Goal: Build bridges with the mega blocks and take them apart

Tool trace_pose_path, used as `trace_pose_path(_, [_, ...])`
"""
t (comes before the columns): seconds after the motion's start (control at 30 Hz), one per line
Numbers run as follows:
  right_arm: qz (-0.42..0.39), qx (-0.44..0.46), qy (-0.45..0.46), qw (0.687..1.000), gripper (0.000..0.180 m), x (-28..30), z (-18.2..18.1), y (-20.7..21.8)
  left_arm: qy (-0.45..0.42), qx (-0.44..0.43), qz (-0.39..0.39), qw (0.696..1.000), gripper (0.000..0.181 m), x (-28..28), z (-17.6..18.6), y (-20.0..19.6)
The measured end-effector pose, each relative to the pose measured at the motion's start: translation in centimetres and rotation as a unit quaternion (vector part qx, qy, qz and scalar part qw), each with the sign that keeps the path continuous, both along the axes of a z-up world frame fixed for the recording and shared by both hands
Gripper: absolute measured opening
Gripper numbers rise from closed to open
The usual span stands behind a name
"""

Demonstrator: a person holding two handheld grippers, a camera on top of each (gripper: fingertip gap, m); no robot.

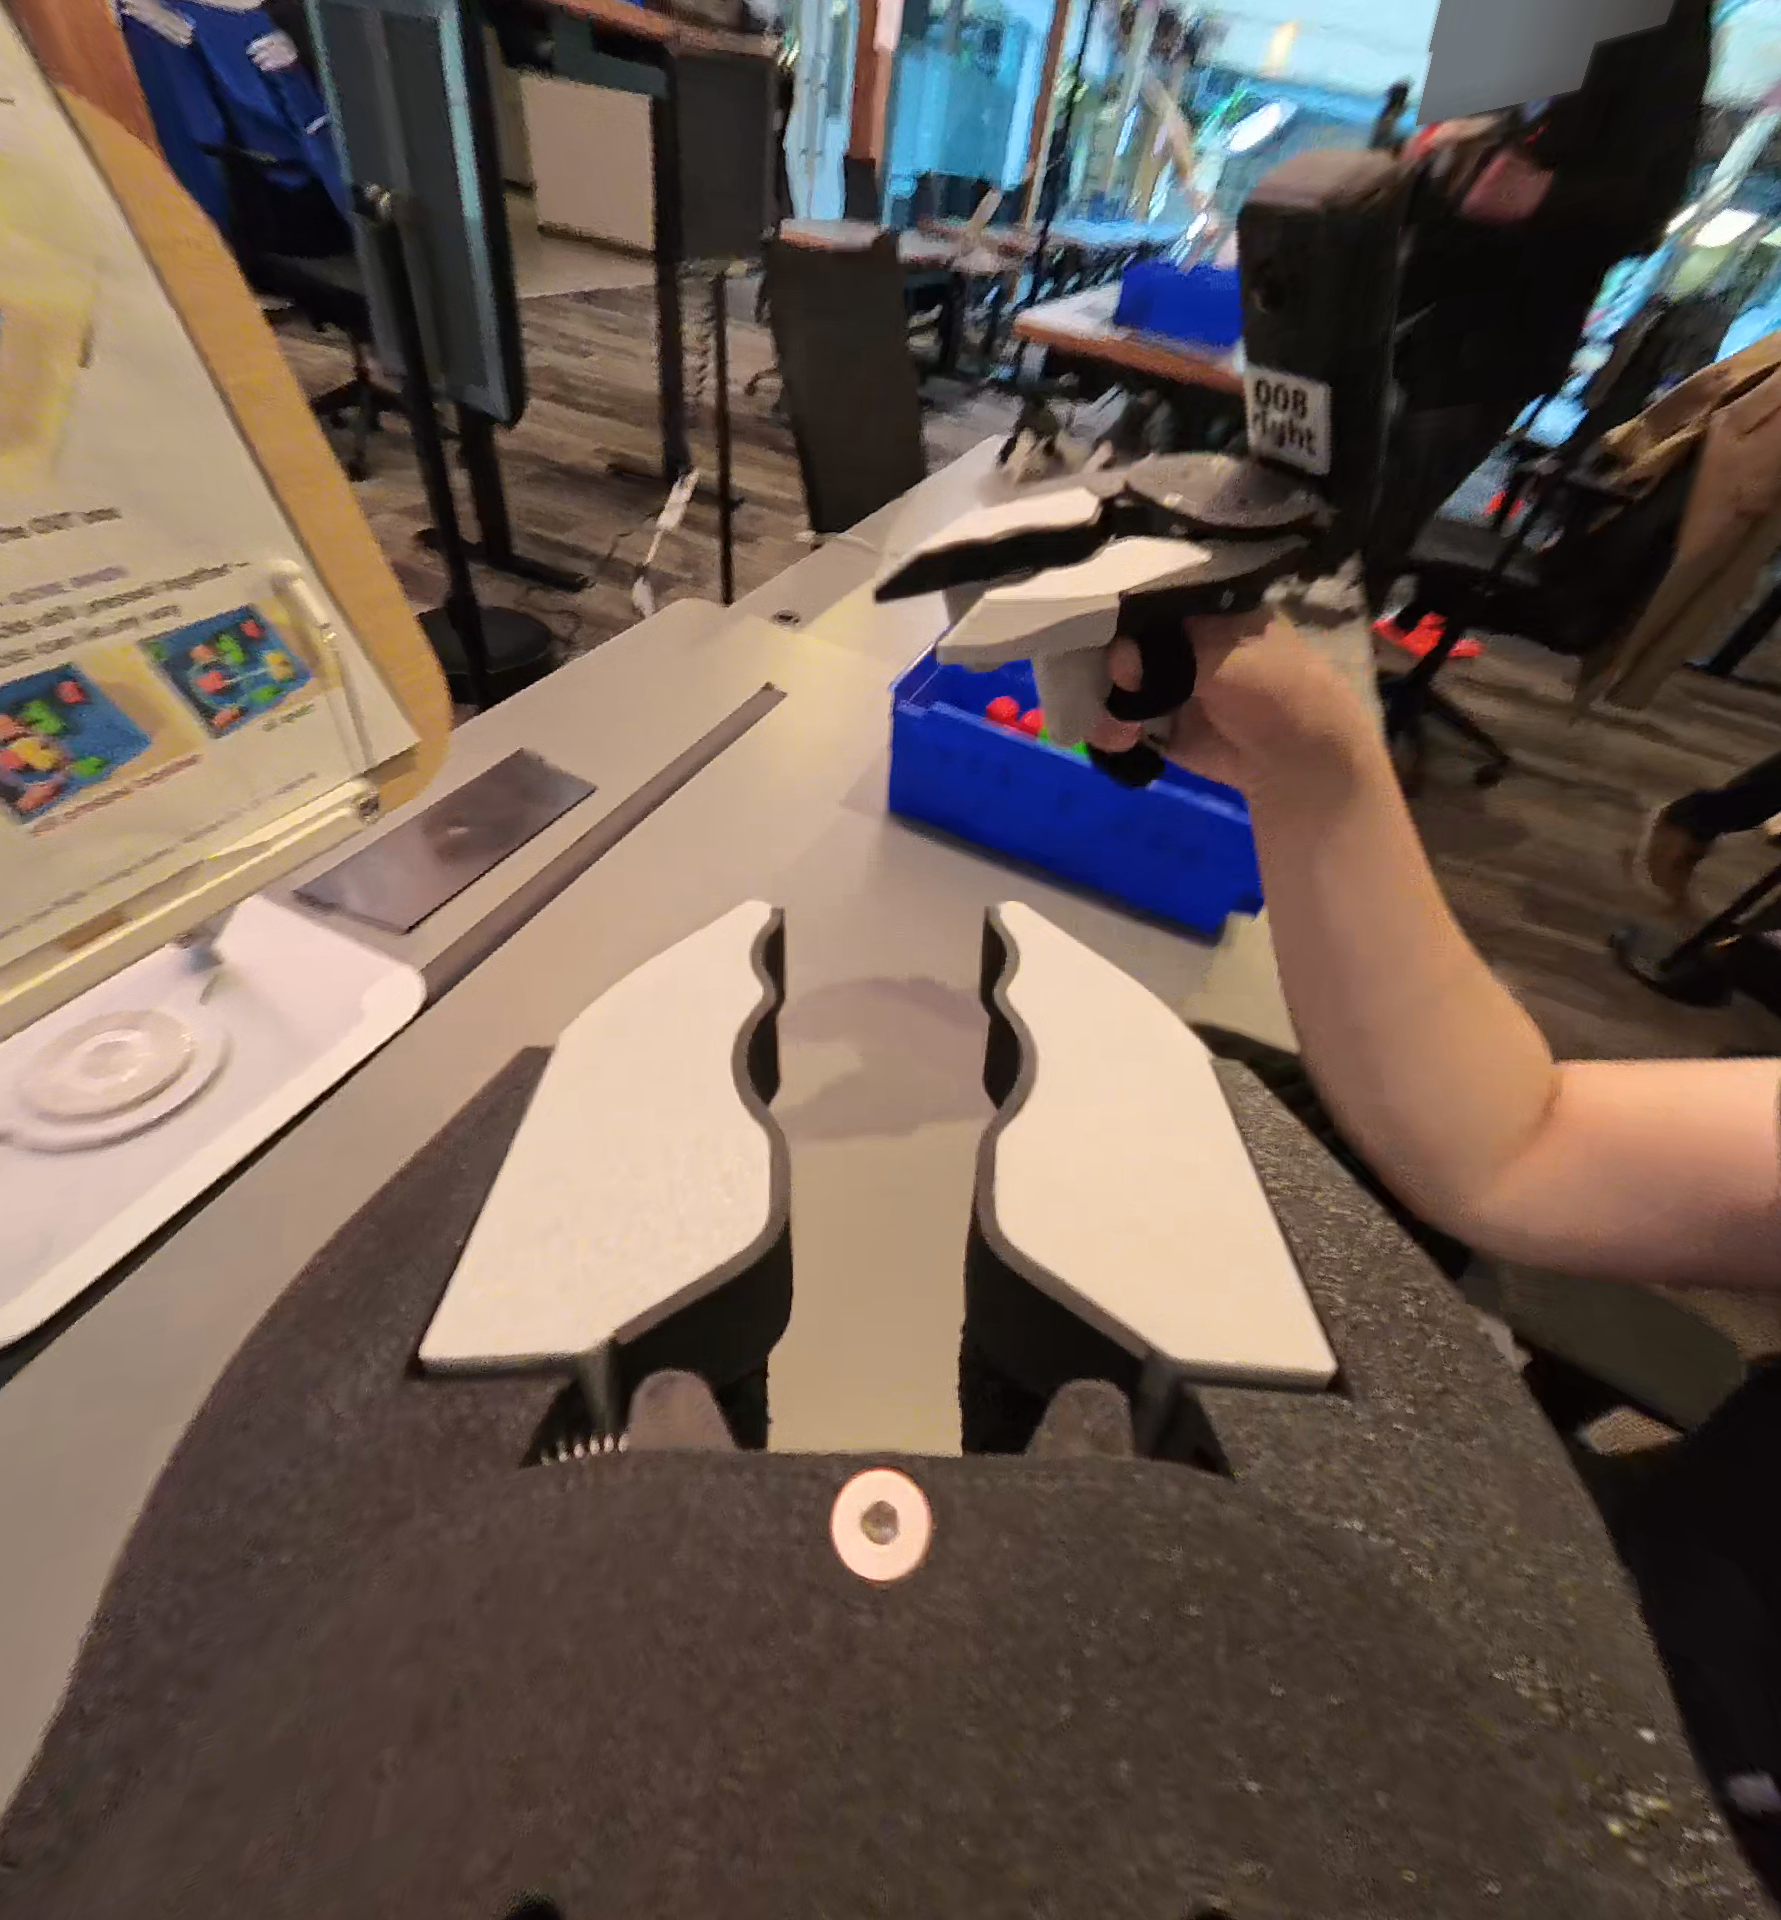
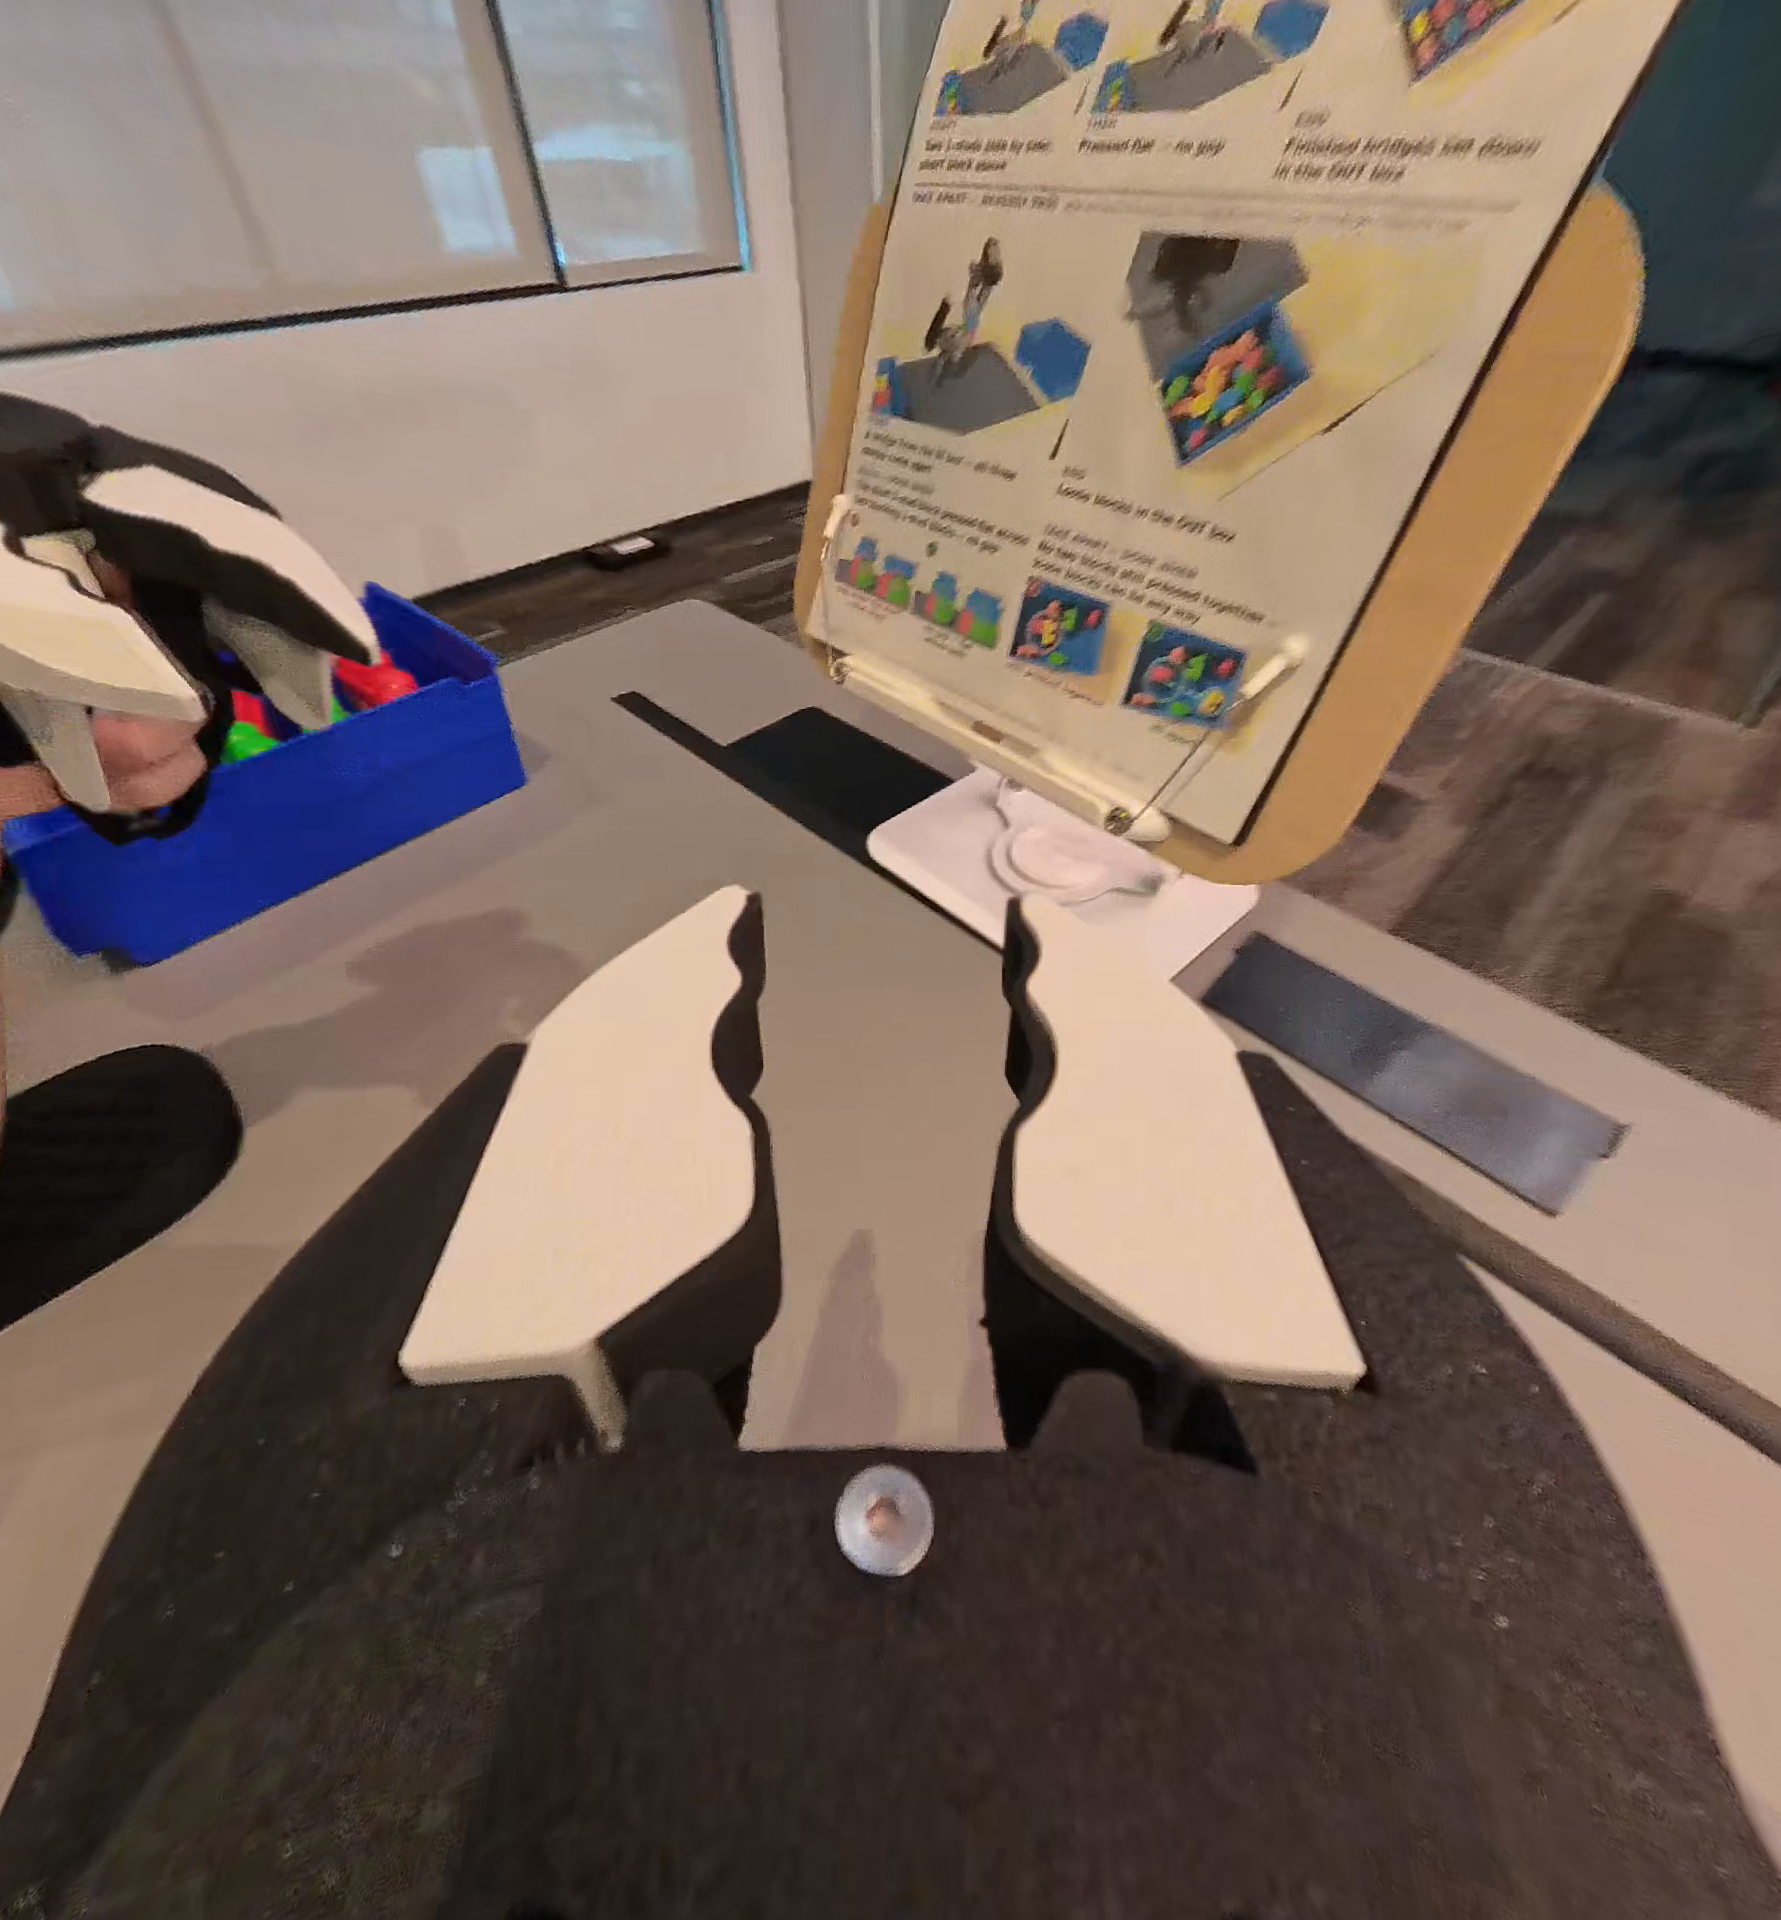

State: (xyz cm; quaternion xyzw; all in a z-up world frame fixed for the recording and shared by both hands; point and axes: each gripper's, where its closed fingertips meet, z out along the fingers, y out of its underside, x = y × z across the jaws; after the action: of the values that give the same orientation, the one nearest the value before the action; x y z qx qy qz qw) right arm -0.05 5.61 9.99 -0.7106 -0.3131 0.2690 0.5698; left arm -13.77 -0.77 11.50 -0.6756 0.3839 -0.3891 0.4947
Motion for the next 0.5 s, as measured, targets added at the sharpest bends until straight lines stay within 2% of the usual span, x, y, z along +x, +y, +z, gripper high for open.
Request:
trace_pose_path(0.03, [0.005,-0.010,-0.001,1.000,0.045,0.0,-0.5,0.2,0.021,-0.008,0.008,1.000,0.029,-0.8,-0.1,-0.4])
trace_pose_path(0.13, [-0.013,-0.017,-0.028,0.999,0.046,1.0,-1.8,1.3,0.062,-0.014,-0.013,0.998,0.034,-3.8,0.3,-2.2])
trace_pose_path(0.2, [-0.024,-0.021,-0.034,0.999,0.046,1.8,-2.3,1.8,0.150,-0.009,0.014,0.988,0.035,-8.2,-1.0,-2.1])
trace_pose_path(0.27, [-0.030,-0.027,-0.028,0.999,0.046,2.5,-2.4,1.9,0.261,-0.004,0.069,0.963,0.038,-14.4,-3.1,-1.2])
trace_pose_path(0.37, [-0.037,-0.028,-0.014,0.999,0.046,3.4,-2.1,2.0,0.411,-0.012,0.114,0.904,0.041,-24.6,-6.8,-1.2])
trace_pose_path(0.5, [-0.031,-0.031,0.010,0.999,0.046,3.8,-1.7,1.8,0.522,-0.034,0.123,0.843,0.037,-33.7,-10.9,-2.4])
